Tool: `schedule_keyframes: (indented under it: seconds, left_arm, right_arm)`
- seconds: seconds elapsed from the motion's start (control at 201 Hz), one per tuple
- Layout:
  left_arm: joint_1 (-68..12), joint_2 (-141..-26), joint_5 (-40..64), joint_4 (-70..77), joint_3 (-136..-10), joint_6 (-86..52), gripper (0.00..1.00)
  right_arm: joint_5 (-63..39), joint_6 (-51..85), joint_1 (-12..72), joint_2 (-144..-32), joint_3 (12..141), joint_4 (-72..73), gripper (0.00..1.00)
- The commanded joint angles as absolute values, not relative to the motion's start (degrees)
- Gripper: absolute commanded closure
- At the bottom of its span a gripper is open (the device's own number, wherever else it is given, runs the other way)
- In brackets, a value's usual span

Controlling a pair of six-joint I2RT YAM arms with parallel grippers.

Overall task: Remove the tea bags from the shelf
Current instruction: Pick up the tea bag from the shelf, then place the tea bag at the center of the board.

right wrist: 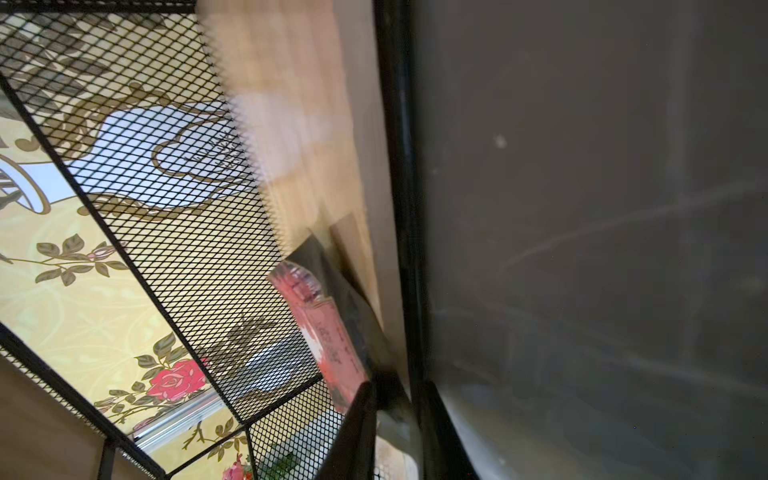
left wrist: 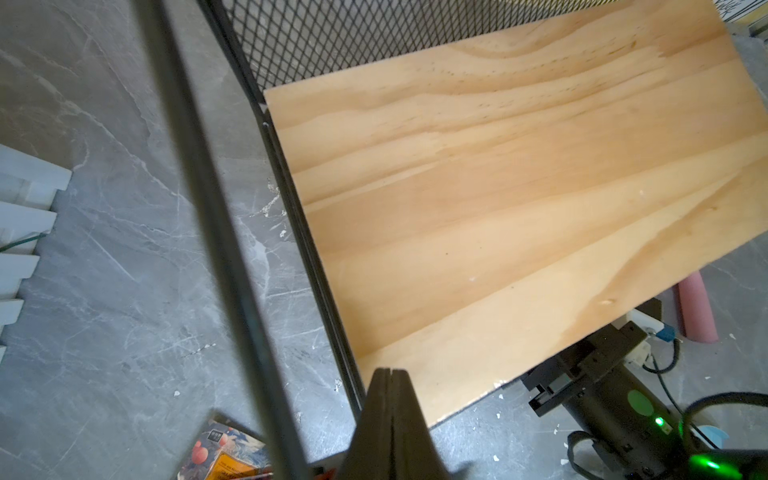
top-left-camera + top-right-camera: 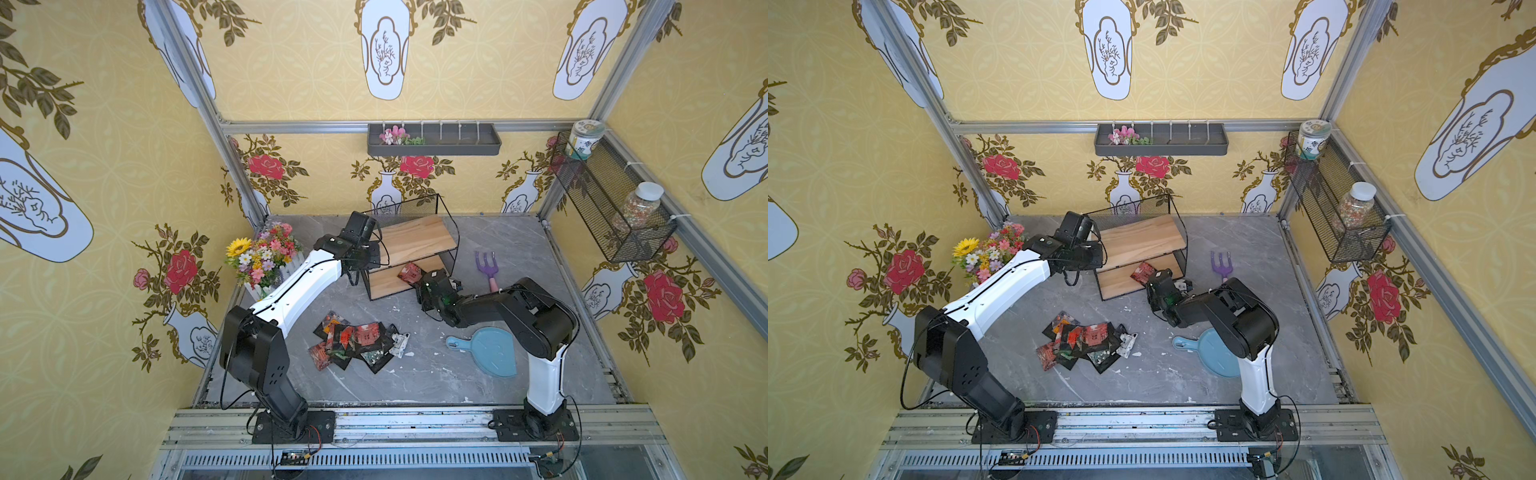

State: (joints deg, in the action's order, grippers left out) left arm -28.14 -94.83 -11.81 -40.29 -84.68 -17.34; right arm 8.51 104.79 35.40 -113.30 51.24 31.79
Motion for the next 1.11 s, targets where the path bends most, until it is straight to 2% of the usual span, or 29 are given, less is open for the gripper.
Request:
schedule_keyframes:
  seconds: [0.0, 0.09, 0.433, 0.538, 0.667, 0.866, 1.105]
  left_arm:
    - [-28.21, -94.86, -11.64, -39.20, -84.62, -15.21, 1.00]
    - [-28.25, -95.08, -11.62, -39.11, -84.57, -15.22, 1.00]
    - [-28.27, -95.61, -11.85, -39.30, -85.05, -15.21, 1.00]
    - [-28.24, -95.97, -12.08, -39.57, -85.46, -15.21, 1.00]
    - [-28.29, -96.04, -12.47, -39.73, -85.52, -15.12, 1.00]
    - [-28.22, -96.15, -13.18, -39.84, -85.57, -15.08, 1.00]
    - [-28.25, -96.15, -15.44, -40.25, -85.29, -14.64, 1.00]
  right_arm:
    - [10.30, 104.82, 35.83, -112.57, 50.77, 29.71, 0.93]
    - [10.68, 103.94, 36.11, -111.07, 50.87, 28.67, 1.00]
    - [8.81, 99.15, 36.90, -98.84, 48.90, 20.30, 1.00]
    - [5.17, 96.68, 37.31, -93.92, 45.62, 19.81, 1.00]
    - [-0.19, 91.75, 38.18, -87.70, 38.54, 28.75, 1.00]
    - [-11.19, 86.99, 42.44, -81.41, 32.57, 33.22, 1.00]
    - [-19.07, 80.35, 50.78, -83.56, 38.06, 16.67, 1.00]
